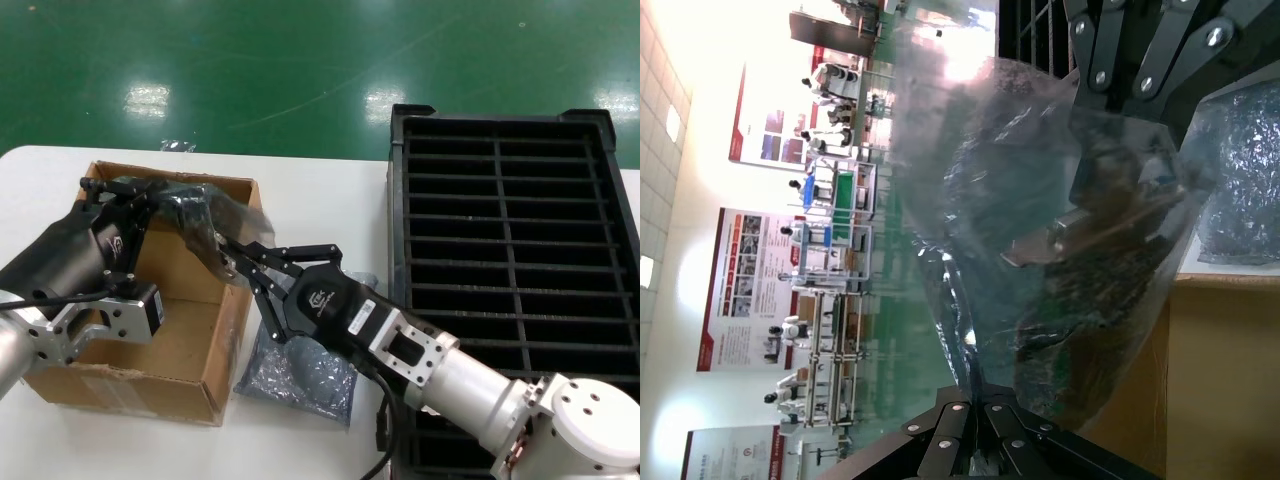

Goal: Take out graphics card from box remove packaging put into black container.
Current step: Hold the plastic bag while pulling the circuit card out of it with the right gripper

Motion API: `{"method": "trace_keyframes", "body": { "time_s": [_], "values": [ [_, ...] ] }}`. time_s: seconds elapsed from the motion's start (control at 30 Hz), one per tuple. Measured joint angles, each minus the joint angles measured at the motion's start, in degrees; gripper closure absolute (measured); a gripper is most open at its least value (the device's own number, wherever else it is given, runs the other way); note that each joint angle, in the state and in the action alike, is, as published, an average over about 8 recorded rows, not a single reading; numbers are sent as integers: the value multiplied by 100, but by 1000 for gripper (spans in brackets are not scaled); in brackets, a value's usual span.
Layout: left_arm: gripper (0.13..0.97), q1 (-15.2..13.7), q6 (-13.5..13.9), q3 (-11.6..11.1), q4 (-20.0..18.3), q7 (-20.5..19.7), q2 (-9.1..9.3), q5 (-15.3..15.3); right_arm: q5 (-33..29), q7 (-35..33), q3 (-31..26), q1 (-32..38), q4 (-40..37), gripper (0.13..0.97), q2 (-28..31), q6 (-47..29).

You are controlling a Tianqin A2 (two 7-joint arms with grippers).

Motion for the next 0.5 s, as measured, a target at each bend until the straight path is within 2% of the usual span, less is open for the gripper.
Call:
{"method": "trace_keyframes", "body": {
  "time_s": [0.5],
  "values": [
    [958,0,0,0,0,0,0,0,-243,-335,228,162,-452,919,-252,67]
  ]
}}
